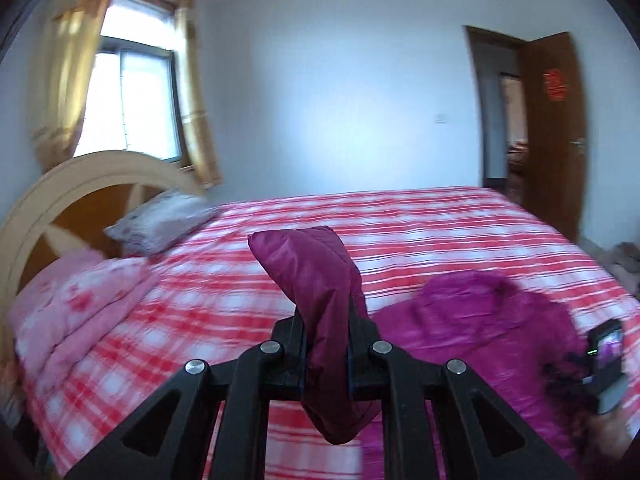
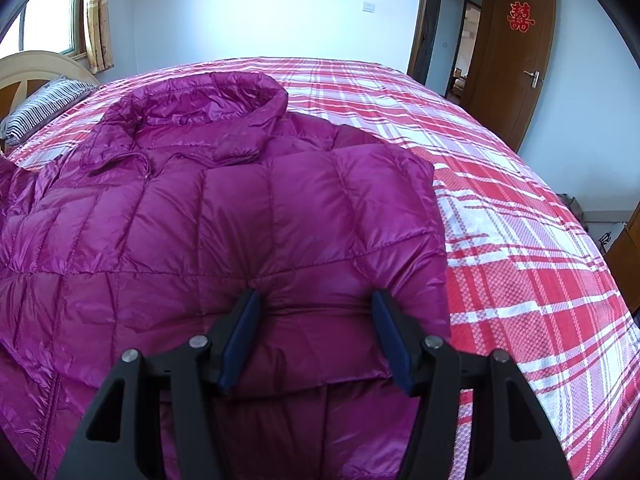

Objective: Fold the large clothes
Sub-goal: 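Lift the sleeve and fold it across the jacket body with the left gripper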

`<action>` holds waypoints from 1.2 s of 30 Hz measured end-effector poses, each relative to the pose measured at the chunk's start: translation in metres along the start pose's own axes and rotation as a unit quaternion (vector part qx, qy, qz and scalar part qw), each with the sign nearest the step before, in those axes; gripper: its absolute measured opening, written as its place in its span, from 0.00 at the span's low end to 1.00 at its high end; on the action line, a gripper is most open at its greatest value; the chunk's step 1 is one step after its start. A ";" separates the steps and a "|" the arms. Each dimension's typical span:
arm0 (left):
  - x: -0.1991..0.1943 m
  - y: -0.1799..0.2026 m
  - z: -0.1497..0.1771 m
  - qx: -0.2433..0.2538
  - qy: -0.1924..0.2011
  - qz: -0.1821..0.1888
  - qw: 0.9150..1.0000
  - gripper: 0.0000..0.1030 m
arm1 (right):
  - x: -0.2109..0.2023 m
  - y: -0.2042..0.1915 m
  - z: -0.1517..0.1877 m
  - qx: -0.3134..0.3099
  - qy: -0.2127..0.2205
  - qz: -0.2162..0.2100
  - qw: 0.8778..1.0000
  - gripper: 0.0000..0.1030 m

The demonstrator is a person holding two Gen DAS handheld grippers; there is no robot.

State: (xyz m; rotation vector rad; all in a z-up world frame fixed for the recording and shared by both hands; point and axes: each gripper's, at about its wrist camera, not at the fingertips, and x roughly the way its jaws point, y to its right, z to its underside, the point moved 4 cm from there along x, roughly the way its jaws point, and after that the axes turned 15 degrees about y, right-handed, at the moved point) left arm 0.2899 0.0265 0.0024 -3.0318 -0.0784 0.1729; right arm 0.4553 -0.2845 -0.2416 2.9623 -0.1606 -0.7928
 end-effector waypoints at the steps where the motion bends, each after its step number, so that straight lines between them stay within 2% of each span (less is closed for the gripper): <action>1: 0.001 0.012 -0.002 0.000 0.001 0.015 1.000 0.13 | 0.000 0.001 0.000 0.002 0.000 -0.001 1.000 0.61; 6: 0.008 0.077 0.003 0.011 -0.008 0.083 0.996 0.13 | 0.000 0.002 0.000 0.009 0.002 -0.006 1.000 0.61; 12: 0.025 0.137 0.038 0.039 -0.030 0.116 0.992 0.13 | -0.002 0.003 0.000 0.015 0.005 -0.012 1.000 0.63; 20: 0.055 0.202 0.091 0.059 -0.067 0.137 0.987 0.13 | -0.002 0.004 0.000 0.018 0.005 -0.017 1.000 0.64; 24: 0.067 0.222 0.113 0.066 -0.083 0.141 0.984 0.14 | -0.002 0.004 0.000 0.018 0.005 -0.018 1.000 0.65; 31: 0.071 0.238 0.124 0.079 -0.090 0.144 0.982 0.21 | -0.001 0.003 0.000 0.015 0.004 -0.015 1.000 0.65; 32: 0.068 0.239 0.121 0.081 -0.086 0.145 0.982 0.24 | -0.001 0.003 0.000 0.015 0.004 -0.016 1.000 0.65; 34: 0.060 0.239 0.113 0.081 -0.068 0.154 0.982 0.36 | -0.001 0.003 0.001 0.015 0.004 -0.016 1.000 0.65; 36: 0.047 0.235 0.100 0.082 -0.034 0.156 0.984 0.77 | -0.001 0.004 0.001 0.015 0.004 -0.015 1.000 0.65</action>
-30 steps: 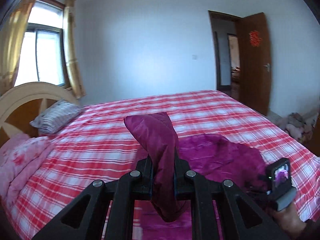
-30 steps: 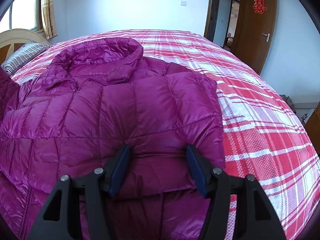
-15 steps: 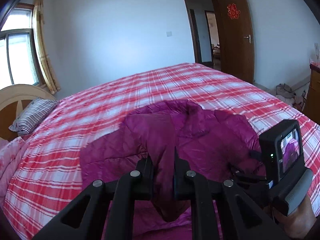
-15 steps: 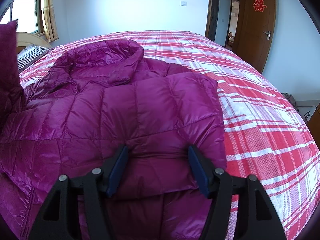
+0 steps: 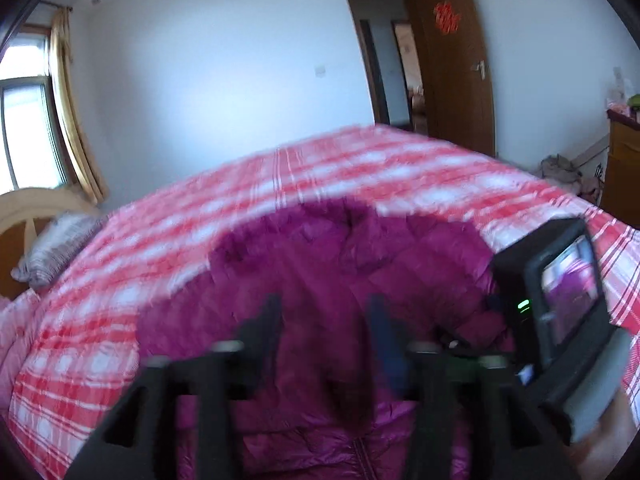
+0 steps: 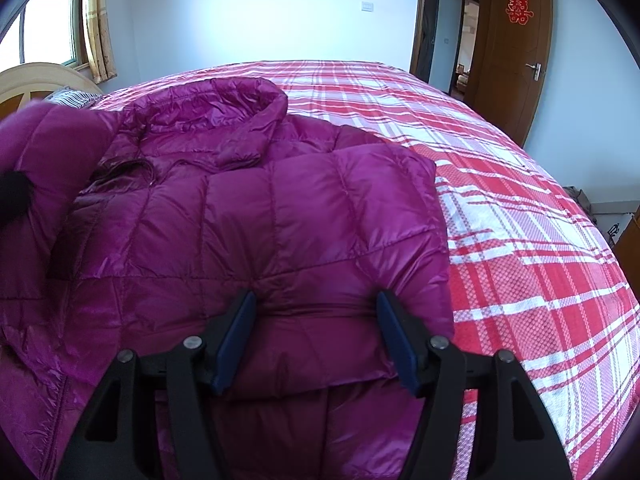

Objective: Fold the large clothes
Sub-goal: 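Lift the sleeve and fold it across the jacket body with the left gripper, then release the sleeve onto the jacket and smooth it with the left gripper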

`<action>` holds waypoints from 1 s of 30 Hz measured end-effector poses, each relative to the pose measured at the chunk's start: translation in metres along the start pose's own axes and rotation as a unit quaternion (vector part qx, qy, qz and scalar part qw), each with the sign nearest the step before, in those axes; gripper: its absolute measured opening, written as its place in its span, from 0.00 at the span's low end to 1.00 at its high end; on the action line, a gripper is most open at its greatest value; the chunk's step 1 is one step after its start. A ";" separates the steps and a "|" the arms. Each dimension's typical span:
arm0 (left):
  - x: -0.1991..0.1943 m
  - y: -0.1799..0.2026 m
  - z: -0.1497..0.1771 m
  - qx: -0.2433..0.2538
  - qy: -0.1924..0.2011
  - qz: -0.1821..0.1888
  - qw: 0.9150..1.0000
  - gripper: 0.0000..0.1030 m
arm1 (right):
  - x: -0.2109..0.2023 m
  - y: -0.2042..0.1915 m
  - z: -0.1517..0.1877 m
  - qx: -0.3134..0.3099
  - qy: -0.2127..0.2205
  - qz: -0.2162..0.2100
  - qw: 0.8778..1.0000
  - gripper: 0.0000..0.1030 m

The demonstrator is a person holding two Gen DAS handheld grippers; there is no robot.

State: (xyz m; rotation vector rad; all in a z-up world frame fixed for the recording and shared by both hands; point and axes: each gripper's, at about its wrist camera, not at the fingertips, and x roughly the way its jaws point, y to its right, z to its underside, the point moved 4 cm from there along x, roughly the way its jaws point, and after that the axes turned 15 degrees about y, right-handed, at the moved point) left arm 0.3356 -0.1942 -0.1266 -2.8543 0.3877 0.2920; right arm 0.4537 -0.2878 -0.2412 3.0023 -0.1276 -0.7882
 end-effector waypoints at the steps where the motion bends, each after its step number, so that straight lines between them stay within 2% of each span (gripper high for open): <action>1: -0.010 -0.003 -0.006 0.000 0.023 -0.004 1.000 0.84 | 0.000 0.000 0.000 0.000 0.000 0.000 1.000 0.65; 4: -0.023 -0.014 -0.017 -0.004 0.052 -0.002 0.999 0.86 | 0.001 0.000 0.000 -0.001 -0.001 0.001 1.000 0.65; 7: -0.021 -0.037 -0.015 0.000 0.055 -0.033 0.998 0.86 | 0.001 0.000 0.001 -0.002 -0.001 0.001 1.000 0.65; 10: 0.004 -0.072 0.010 0.028 0.028 -0.100 0.994 0.86 | 0.002 0.001 0.001 -0.002 -0.001 0.001 1.000 0.65; 13: 0.039 -0.107 0.052 0.032 -0.042 -0.138 0.989 0.86 | 0.002 0.000 0.001 -0.003 -0.001 0.001 1.000 0.65; 15: 0.061 -0.127 0.084 0.021 -0.095 -0.147 0.984 0.86 | 0.002 0.000 0.001 -0.004 0.000 0.002 1.000 0.65; 18: 0.077 -0.142 0.113 -0.006 -0.139 -0.140 0.980 0.87 | 0.002 0.000 0.001 -0.005 0.000 0.003 1.000 0.65; 20: 0.078 -0.146 0.117 -0.023 -0.143 -0.137 0.980 0.87 | 0.002 0.000 0.001 -0.006 0.000 0.002 1.000 0.65; 24: 0.075 -0.142 0.124 -0.026 -0.141 -0.144 0.979 0.90 | -0.001 0.002 0.000 0.001 0.006 -0.003 1.000 0.65; 27: 0.073 -0.144 0.126 -0.025 -0.136 -0.149 0.979 0.90 | -0.019 0.020 -0.008 0.051 0.032 -0.007 0.998 0.64; 30: 0.075 -0.146 0.128 -0.025 -0.134 -0.151 0.979 0.90 | -0.052 0.032 -0.031 0.088 0.072 0.009 0.993 0.66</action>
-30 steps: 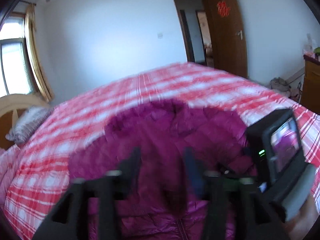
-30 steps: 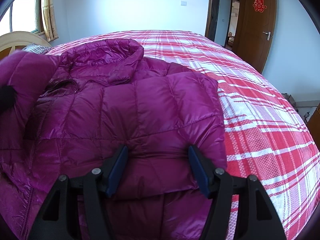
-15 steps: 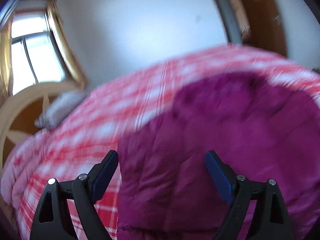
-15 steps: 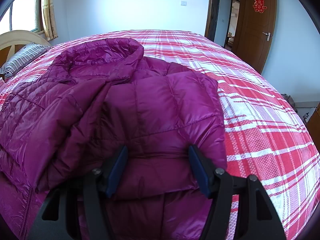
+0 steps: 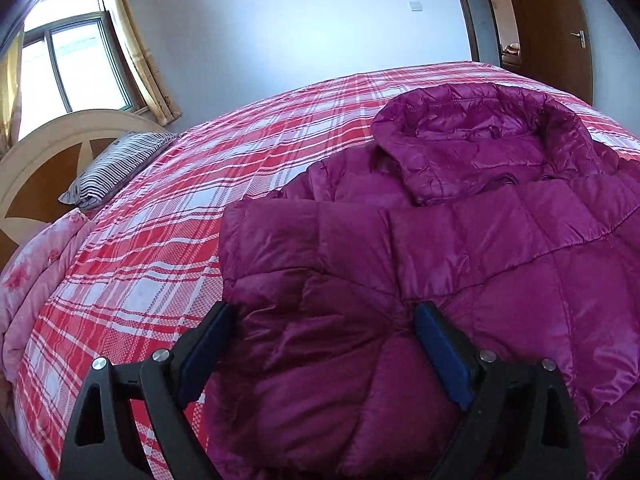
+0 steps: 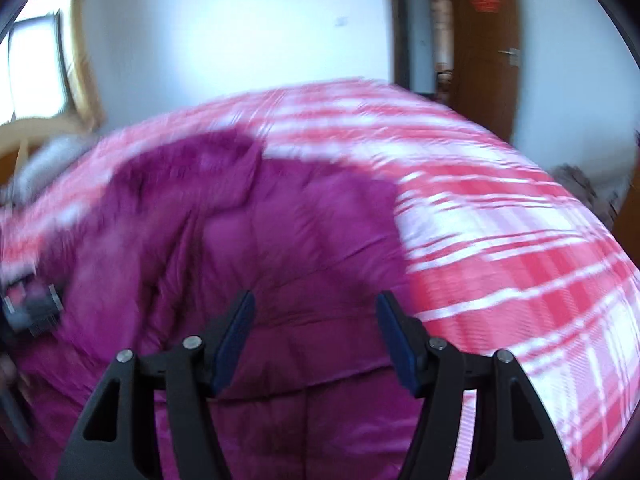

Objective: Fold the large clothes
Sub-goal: 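Release the sleeve onto the jacket and smooth it with the left gripper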

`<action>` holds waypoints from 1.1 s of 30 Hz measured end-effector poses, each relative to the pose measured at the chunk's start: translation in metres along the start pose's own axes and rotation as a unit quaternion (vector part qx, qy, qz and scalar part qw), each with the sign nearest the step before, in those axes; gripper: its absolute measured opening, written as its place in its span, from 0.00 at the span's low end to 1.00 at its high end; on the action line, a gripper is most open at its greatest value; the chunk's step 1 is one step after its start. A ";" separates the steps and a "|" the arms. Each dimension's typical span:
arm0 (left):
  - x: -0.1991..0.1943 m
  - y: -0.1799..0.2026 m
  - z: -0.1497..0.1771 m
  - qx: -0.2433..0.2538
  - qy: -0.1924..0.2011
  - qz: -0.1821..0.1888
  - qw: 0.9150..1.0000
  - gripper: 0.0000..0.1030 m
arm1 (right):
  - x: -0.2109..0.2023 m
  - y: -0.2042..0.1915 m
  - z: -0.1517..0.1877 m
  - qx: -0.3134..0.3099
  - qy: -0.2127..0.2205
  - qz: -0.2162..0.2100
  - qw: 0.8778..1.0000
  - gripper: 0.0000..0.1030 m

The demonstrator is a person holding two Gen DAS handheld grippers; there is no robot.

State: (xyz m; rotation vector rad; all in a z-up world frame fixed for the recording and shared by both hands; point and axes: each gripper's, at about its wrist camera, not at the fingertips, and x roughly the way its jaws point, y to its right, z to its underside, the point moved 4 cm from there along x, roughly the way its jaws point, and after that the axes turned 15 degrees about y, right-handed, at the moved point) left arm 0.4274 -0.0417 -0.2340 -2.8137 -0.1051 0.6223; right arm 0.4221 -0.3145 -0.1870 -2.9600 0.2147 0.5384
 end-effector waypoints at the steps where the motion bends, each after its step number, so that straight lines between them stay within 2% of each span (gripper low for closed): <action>1: -0.001 0.000 0.000 0.000 0.001 0.000 1.000 0.90 | -0.007 -0.006 -0.009 -0.002 0.010 -0.008 1.000 0.66; 4: -0.001 -0.001 0.000 -0.006 0.001 0.002 1.000 0.90 | -0.008 -0.048 -0.028 -0.002 -0.012 -0.093 0.996 0.64; 5: 0.000 -0.002 0.000 -0.009 -0.002 0.005 1.000 0.90 | -0.002 -0.066 -0.029 0.006 -0.028 -0.137 0.990 0.58; 6: 0.000 -0.003 0.001 -0.014 -0.004 0.007 1.000 0.90 | 0.003 -0.078 -0.029 0.004 -0.035 -0.155 0.987 0.48; 7: -0.001 -0.004 0.001 -0.017 -0.004 0.009 1.000 0.91 | 0.008 -0.092 -0.026 -0.009 -0.041 -0.163 0.986 0.46; 10: -0.001 -0.007 0.002 -0.027 -0.007 0.012 1.000 0.92 | 0.028 -0.117 -0.006 -0.039 -0.079 -0.168 0.982 0.45; 15: -0.003 -0.013 0.001 -0.051 -0.005 0.027 0.998 0.94 | 0.040 -0.114 0.038 -0.072 -0.113 -0.139 0.981 0.38; 18: -0.010 -0.023 -0.006 -0.084 -0.006 0.028 0.996 0.94 | 0.037 -0.106 0.044 -0.070 -0.106 -0.139 0.982 0.38; 20: -0.021 -0.029 -0.018 -0.117 0.008 0.034 0.992 0.94 | 0.036 -0.106 0.045 -0.073 -0.101 -0.135 0.983 0.38; 22: -0.032 -0.024 -0.036 -0.144 0.024 0.067 0.987 0.94 | 0.031 -0.106 0.047 -0.078 -0.095 -0.132 0.984 0.38; 24: -0.034 -0.010 -0.051 -0.138 0.023 0.097 0.985 0.94 | 0.032 -0.105 0.048 -0.078 -0.093 -0.132 0.984 0.38; 25: -0.032 -0.004 -0.056 -0.129 0.021 0.100 0.986 0.94 | 0.035 -0.106 0.047 -0.076 -0.092 -0.133 0.984 0.38; 27: -0.017 0.009 -0.057 -0.097 0.006 0.092 0.991 0.94 | 0.035 -0.106 0.047 -0.076 -0.091 -0.133 0.984 0.38; 30: 0.015 0.014 -0.035 -0.073 -0.048 0.060 0.994 0.94 | 0.035 -0.107 0.048 -0.077 -0.088 -0.133 0.984 0.38; 31: 0.025 0.013 -0.025 -0.075 -0.064 0.058 0.993 0.94 | 0.035 -0.107 0.048 -0.076 -0.088 -0.133 0.984 0.38; 33: 0.031 0.008 -0.013 -0.105 -0.066 0.076 0.989 0.95 | 0.035 -0.106 0.048 -0.072 -0.087 -0.135 0.984 0.38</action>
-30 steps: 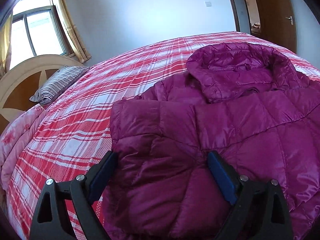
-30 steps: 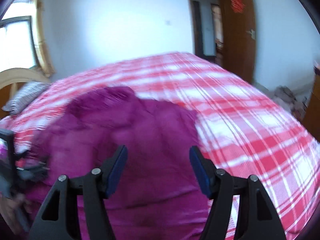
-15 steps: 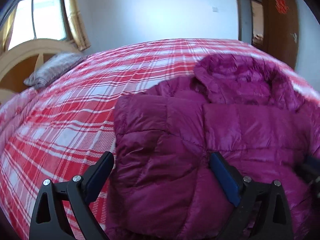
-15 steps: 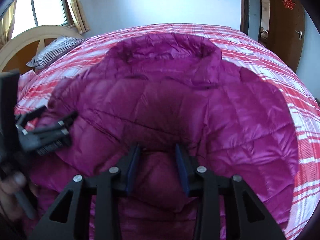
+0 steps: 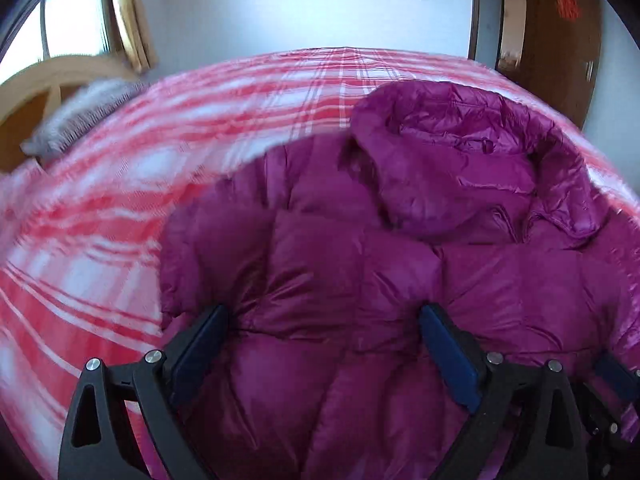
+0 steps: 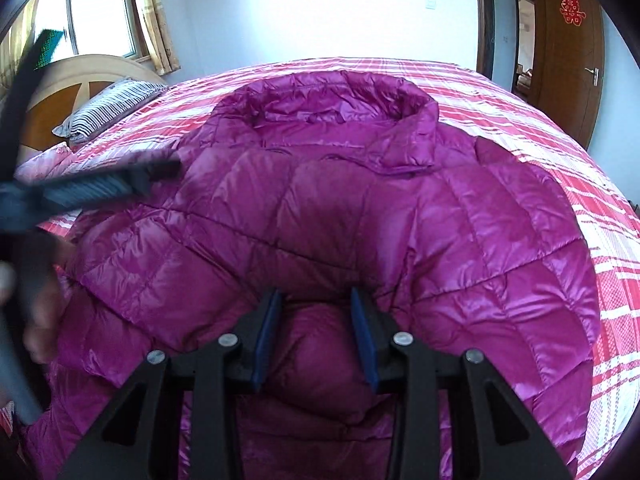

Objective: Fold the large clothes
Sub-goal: 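Release the sleeve onto the jacket and smooth it with the left gripper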

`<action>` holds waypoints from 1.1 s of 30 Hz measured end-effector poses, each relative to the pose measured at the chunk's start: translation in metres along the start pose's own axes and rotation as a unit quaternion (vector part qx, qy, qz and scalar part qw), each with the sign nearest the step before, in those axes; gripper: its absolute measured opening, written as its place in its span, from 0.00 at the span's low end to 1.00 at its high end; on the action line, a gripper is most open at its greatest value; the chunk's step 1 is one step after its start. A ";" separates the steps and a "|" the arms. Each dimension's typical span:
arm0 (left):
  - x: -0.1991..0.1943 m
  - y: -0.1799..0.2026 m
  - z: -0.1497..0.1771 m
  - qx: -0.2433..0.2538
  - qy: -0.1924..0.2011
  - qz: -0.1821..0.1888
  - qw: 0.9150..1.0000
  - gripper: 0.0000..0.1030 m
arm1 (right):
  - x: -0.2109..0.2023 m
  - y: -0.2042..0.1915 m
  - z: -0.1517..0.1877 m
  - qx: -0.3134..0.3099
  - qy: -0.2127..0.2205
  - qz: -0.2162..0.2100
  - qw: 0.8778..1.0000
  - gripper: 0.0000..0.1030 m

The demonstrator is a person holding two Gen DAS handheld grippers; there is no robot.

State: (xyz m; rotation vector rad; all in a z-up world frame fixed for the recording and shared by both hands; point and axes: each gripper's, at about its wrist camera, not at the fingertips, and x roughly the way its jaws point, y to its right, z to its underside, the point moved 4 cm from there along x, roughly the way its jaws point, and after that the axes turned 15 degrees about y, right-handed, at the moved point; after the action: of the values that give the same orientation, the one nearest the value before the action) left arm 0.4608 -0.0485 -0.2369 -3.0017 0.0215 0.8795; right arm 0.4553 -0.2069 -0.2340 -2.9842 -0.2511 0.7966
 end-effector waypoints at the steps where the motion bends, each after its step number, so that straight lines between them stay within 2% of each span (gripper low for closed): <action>1: 0.000 -0.001 0.001 -0.006 0.001 0.002 1.000 0.95 | 0.000 0.000 0.000 0.001 0.000 -0.002 1.000 0.38; 7: 0.002 0.002 0.006 0.002 0.011 -0.007 1.000 0.96 | -0.005 0.001 -0.005 0.008 -0.005 -0.007 1.000 0.38; 10: 0.002 0.001 0.008 0.001 0.014 -0.006 1.000 0.96 | -0.027 0.004 -0.031 0.035 0.021 -0.006 0.999 0.39; 12: 0.001 0.002 0.008 0.001 0.015 -0.007 1.000 0.96 | -0.033 -0.002 -0.052 0.021 0.042 -0.005 0.999 0.39; 15: 0.001 0.002 0.008 0.001 0.016 -0.007 1.000 0.96 | -0.017 -0.008 -0.065 0.004 0.031 -0.004 1.000 0.39; 20: -0.001 0.002 0.010 0.001 0.017 -0.006 1.000 0.96 | 0.021 0.002 -0.041 0.012 -0.017 -0.007 1.000 0.38; 24: -0.001 0.003 0.010 0.004 0.015 -0.007 1.000 0.96 | 0.024 0.002 -0.024 -0.008 -0.009 -0.009 1.000 0.37; 33: -0.001 0.004 0.004 0.014 -0.001 -0.008 1.000 0.96 | 0.021 0.003 -0.019 -0.007 0.001 -0.009 1.000 0.37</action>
State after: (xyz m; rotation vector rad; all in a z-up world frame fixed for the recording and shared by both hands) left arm 0.4572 -0.0525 -0.2399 -2.9709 0.0089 0.8726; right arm 0.4831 -0.2066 -0.2280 -2.9921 -0.2835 0.7937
